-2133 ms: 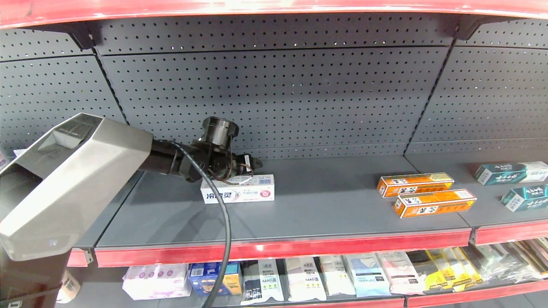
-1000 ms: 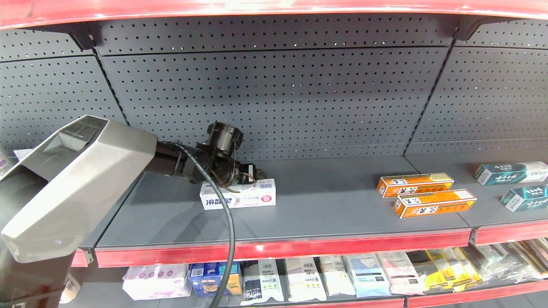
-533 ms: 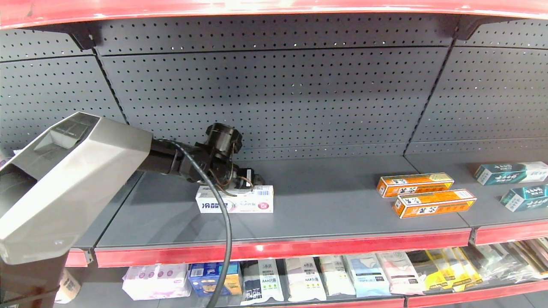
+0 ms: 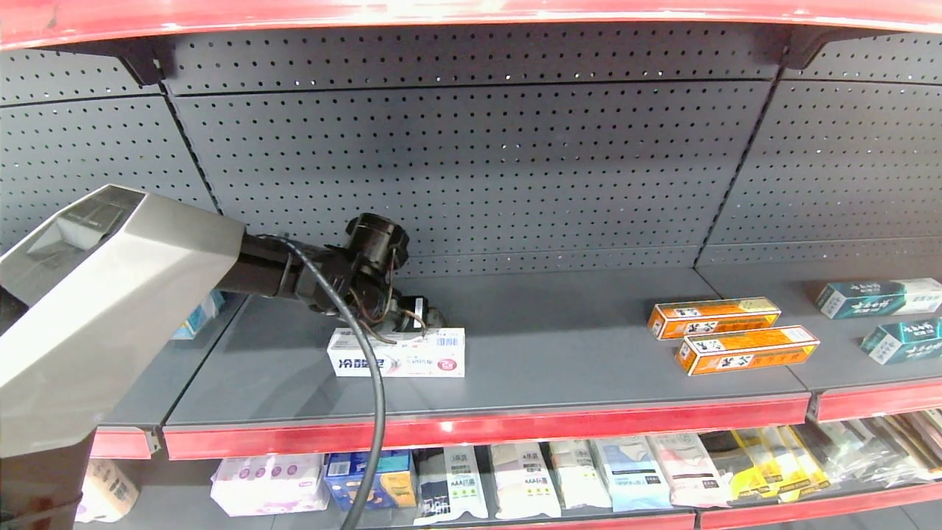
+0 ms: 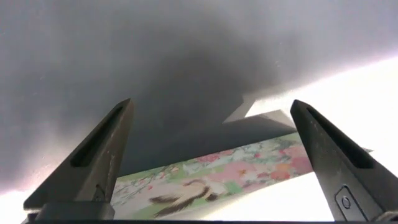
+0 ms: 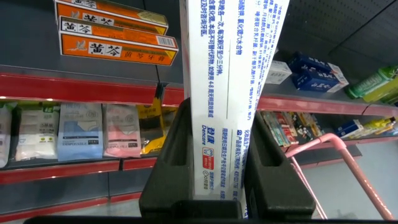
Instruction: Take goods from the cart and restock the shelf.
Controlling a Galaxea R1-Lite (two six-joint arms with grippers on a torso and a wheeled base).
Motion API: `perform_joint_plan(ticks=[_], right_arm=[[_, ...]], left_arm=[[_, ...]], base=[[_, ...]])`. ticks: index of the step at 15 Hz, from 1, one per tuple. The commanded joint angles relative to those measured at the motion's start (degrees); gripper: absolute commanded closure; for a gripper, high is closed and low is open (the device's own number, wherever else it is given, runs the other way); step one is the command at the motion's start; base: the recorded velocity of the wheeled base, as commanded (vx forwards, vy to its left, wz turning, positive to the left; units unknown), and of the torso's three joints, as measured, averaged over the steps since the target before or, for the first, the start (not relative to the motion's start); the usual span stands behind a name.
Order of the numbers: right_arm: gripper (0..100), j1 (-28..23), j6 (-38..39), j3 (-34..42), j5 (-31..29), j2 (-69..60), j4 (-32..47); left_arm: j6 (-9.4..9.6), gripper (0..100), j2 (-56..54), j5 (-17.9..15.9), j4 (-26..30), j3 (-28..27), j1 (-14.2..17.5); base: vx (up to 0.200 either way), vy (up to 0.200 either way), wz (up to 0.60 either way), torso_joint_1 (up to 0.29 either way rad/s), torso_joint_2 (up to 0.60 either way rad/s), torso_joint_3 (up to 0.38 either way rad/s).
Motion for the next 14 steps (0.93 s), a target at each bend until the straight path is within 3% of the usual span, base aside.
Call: perform_joint_plan(ticks=[1,14], right_arm=[[100,0.0,0.1,0.1,0.0,0.1,0.0],[100,0.0,0.4,0.5,0.1,0.1,0.0]], left_arm=[[-0.23,0,-1.5,0.1,-0.1,2.3,0.0],[-0.23,0,-5.2,-0.1,0.1,8.6,-0.1]], base=[[0.000,0.000,0.00,0.000,0.00,0.000],[0.000,0.000,0.00,0.000,0.00,0.000]])
